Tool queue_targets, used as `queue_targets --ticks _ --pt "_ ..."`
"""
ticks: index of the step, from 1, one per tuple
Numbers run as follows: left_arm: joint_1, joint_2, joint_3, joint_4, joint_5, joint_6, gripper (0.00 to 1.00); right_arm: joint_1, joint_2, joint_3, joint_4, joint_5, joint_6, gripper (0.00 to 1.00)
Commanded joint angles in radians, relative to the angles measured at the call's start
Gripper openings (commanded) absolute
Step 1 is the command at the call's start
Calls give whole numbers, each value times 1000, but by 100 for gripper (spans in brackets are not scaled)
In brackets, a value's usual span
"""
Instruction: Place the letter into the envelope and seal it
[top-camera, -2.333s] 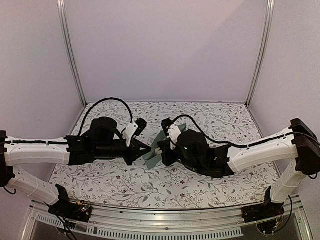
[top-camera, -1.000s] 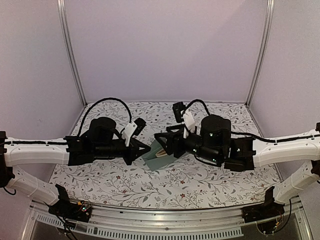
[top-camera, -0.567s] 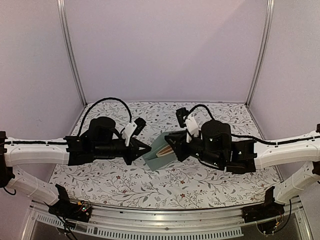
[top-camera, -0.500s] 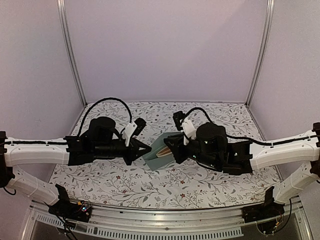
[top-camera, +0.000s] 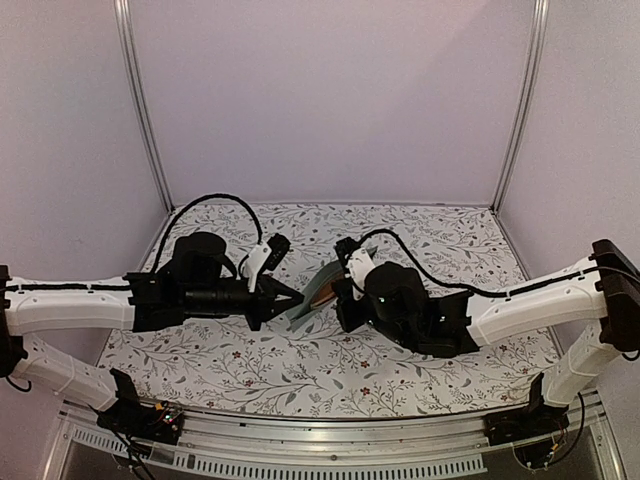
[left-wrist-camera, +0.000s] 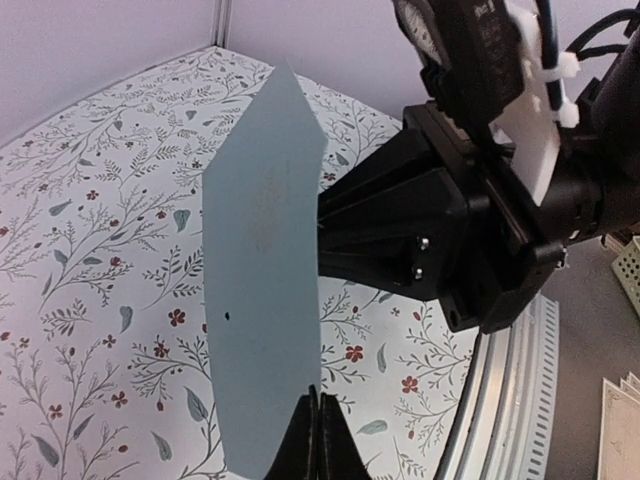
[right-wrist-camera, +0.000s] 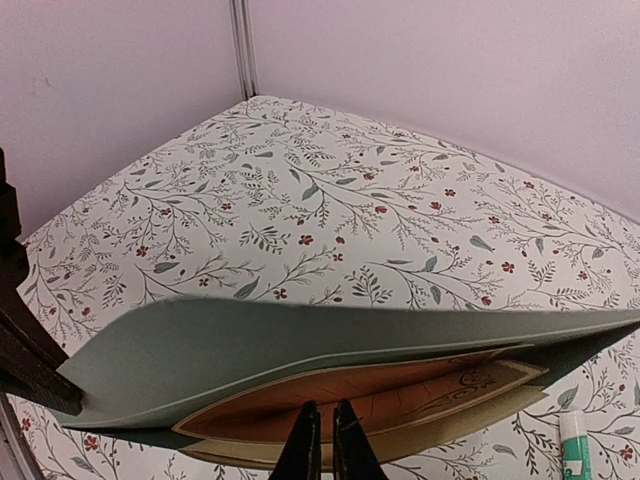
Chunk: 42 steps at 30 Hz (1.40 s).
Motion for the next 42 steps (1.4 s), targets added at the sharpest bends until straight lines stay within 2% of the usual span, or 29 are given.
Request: queue_targets --ticks 1,6,8,13,18,23,30,36,42 --pt "11 -25 -16 40 33 -11 0 -5 37 -24 64 40 -11 6" --pt "12 -19 -16 41 25 -9 0 -5 26 -14 74 15 -14 7" --pt "11 -15 -15 41 17 -8 0 -5 7 -5 71 -4 -22 13" --pt "11 3 -10 53 22 -13 0 -5 -103 -4 52 -76 -21 44" --pt "13 21 -14 79 17 -29 0 -5 -255 -68 18 -141 34 64" --pt "24 60 -12 125 10 -97 0 -5 -397 -121 -118 -13 125 97" --pt "75 100 -95 307 73 -302 0 -16 -455 -136 -343 127 239 99" --pt "116 121 -223 495 114 -485 0 -50 -493 -189 -359 118 298 99" --pt "118 154 -268 544 60 -562 0 -56 -490 -216 -336 112 299 99"
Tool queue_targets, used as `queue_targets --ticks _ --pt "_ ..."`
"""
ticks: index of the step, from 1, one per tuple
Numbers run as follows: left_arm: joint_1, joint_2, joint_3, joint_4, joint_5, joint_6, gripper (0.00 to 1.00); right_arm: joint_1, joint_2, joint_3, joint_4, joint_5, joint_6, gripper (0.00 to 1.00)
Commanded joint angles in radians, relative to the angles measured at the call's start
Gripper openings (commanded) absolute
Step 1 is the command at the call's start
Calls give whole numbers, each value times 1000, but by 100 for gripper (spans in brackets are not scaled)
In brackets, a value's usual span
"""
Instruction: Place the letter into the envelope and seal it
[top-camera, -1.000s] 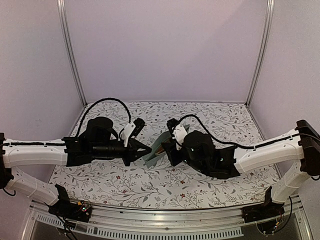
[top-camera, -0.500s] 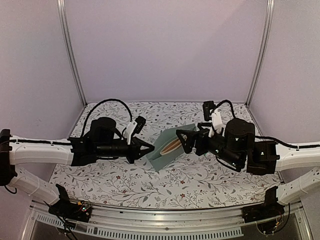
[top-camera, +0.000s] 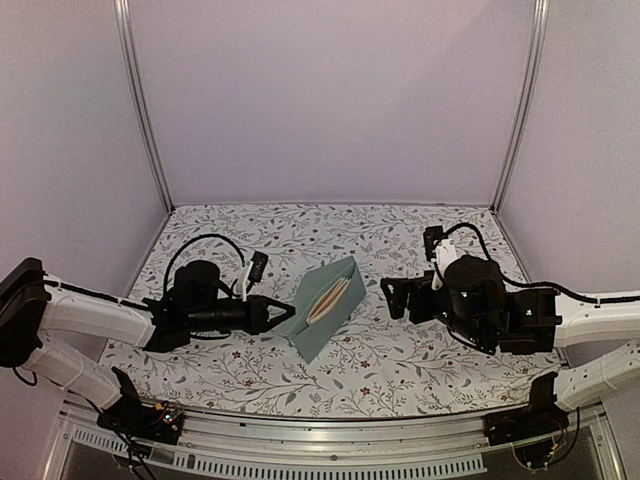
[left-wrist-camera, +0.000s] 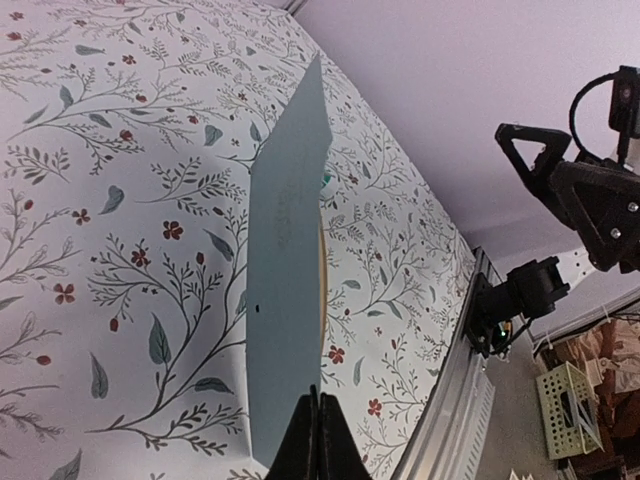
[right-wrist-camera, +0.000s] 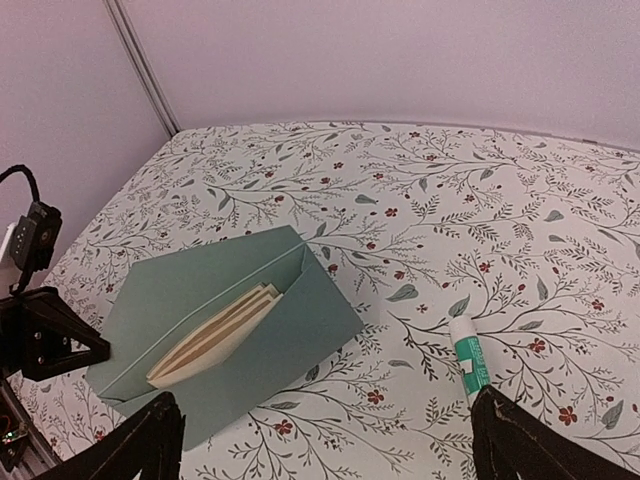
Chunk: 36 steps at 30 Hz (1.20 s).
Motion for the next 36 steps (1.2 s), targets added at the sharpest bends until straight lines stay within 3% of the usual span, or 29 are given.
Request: queue_targets --ticks 1,8,13,16,18,20,21,22,26,36 --pt "13 38 -18 119 -27 -99 0 -8 -6 -14 2 14 21 99" --pt "12 70 -31 117 -74 -133 8 -24 56 -8 4 -44 17 99" --pt "11 66 -33 63 -118 -123 20 -27 110 7 3 -60 5 99" --pt "11 59 -37 32 -158 -109 32 -33 116 8 3 -66 4 99" --pt "10 38 -43 6 -207 -103 45 -38 114 9 0 -74 1 99" --pt "6 3 -48 -49 -295 -94 64 -43 110 10 -7 -80 -1 99" --pt "2 -21 -49 -84 -349 -88 89 -46 110 9 -13 -84 -1 99" --pt "-4 -47 -54 -113 -407 -80 98 -52 109 10 -19 -89 -2 99" --pt "-19 -155 -64 -197 -549 -18 100 -106 107 7 -56 -131 5 99" --pt "4 -342 -60 -191 -661 152 98 -292 149 -6 -97 -280 -10 98"
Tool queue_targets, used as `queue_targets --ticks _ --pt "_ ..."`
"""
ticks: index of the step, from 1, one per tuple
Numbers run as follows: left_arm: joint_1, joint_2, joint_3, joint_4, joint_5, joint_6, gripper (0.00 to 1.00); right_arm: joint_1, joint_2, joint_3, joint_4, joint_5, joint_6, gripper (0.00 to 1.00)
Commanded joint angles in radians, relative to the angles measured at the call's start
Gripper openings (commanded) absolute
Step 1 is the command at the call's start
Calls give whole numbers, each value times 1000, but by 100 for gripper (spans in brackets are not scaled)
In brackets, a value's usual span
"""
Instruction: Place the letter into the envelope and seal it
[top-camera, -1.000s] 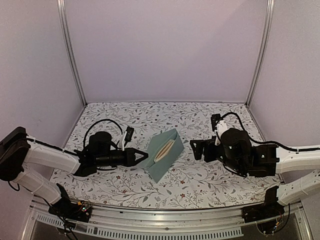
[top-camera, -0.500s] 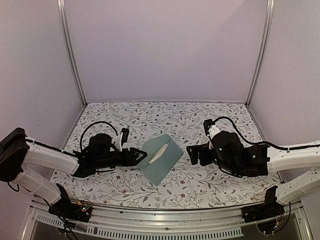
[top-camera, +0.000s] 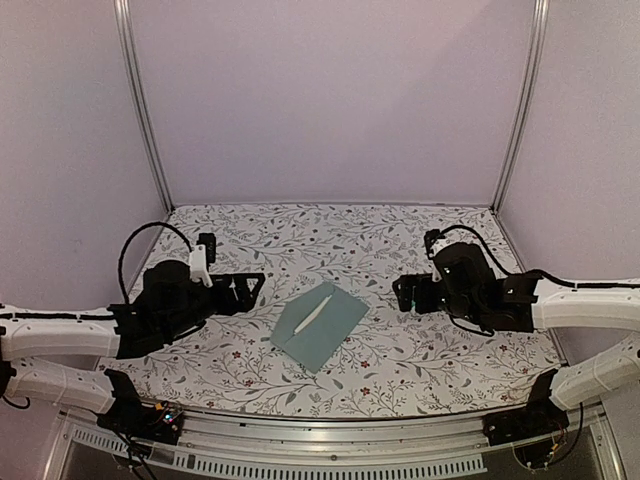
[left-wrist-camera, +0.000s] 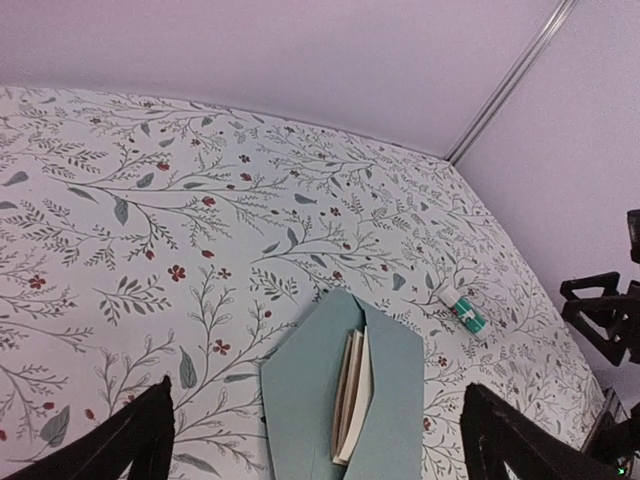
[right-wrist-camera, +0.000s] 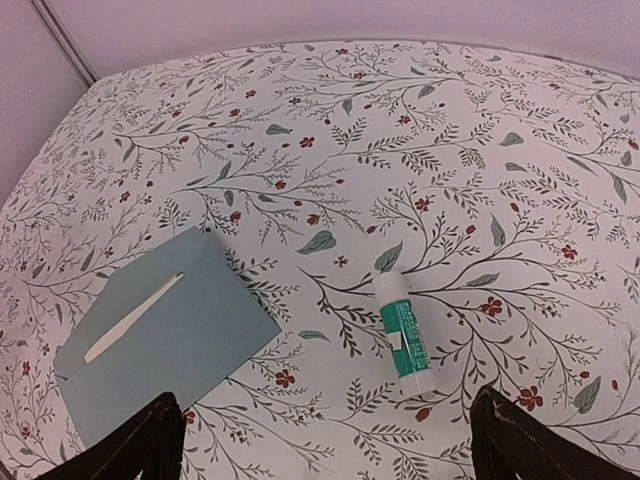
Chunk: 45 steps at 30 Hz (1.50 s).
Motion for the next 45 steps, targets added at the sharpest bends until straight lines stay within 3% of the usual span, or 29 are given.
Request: queue_targets --ticks 1,8,13,25,33,41,45 --pt "8 -55 7 -6 -66 117 96 -59 40 -1 -26 -98 -22 97" --pt "9 -36 69 2 44 235 88 -134 131 20 -28 -185 -61 93" --pt "8 -32 34 46 126 310 88 -198 200 41 -31 -236 -100 91" --pt "9 -62 55 23 166 379 85 -280 387 138 -38 -349 -184 78" --pt "9 -101 48 9 170 376 84 -290 507 193 -66 -345 -204 64" --pt "10 -119 41 9 163 374 83 -290 511 184 -87 -333 -206 52" --pt "10 -116 41 11 165 375 82 -290 529 184 -98 -337 -219 40"
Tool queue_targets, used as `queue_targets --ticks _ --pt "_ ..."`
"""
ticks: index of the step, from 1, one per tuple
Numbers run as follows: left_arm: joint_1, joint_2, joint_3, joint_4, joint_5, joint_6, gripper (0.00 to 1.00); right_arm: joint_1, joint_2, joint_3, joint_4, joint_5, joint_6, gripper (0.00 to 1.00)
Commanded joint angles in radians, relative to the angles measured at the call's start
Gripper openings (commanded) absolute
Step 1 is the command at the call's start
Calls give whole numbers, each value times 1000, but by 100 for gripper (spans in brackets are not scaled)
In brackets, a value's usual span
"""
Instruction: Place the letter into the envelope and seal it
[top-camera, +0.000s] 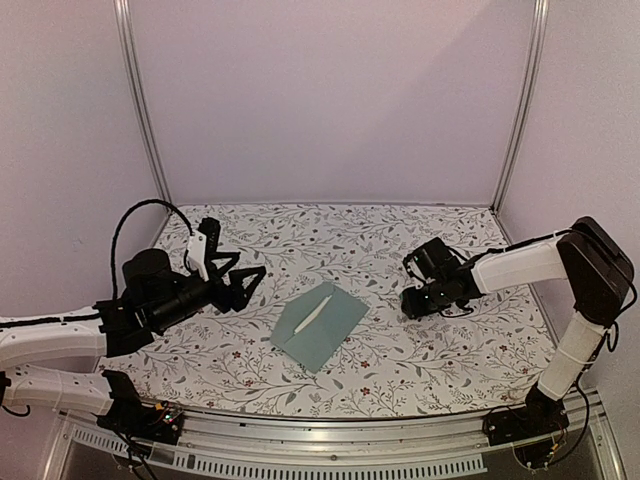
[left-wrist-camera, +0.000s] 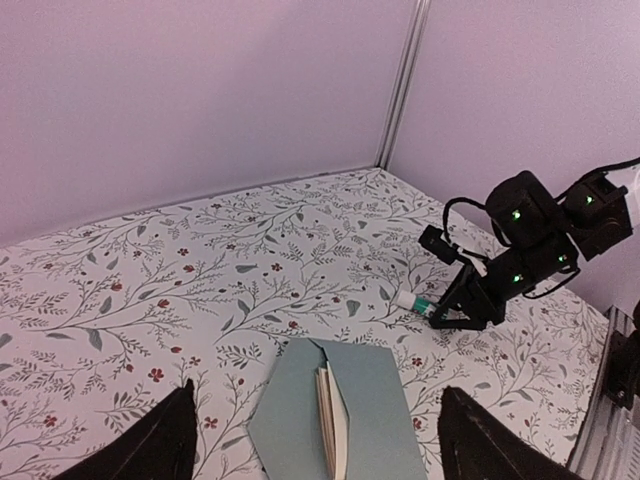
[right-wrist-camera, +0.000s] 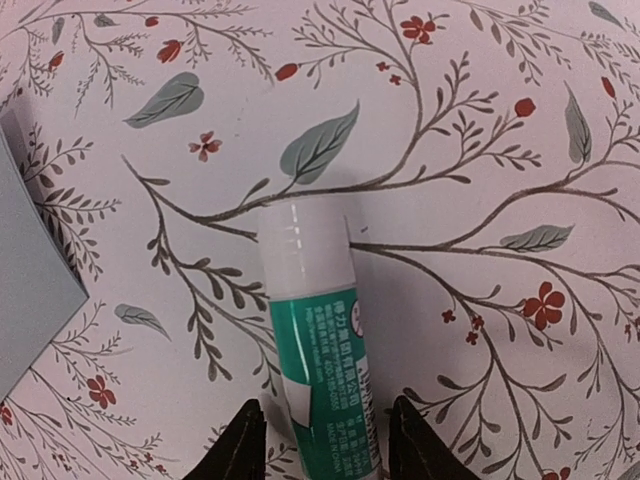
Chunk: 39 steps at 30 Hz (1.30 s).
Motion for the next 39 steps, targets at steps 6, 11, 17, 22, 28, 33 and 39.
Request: queue_targets --ticks 6,11,17,22,28,33,39 --pt "6 1 -1 -5 17 23 80 -6 37 18 -45 4 -28 29" --pt "7 26 5 13 95 52 77 -6 11 27 -49 -57 -56 12" --pt "-11 29 -13 75 235 109 70 10 -96 6 -26 -253 -101 3" --pt "-90 24 -70 188 165 217 64 92 -201 -7 -26 -379 -142 3" --pt "-228 50 -186 424 155 477 64 226 -256 26 -64 -428 -150 4" --pt "-346 115 -212 472 49 673 65 334 -260 72 -65 -469 -150 4" --pt "-468 269 -214 532 -75 894 70 436 -219 130 -119 -477 -146 3"
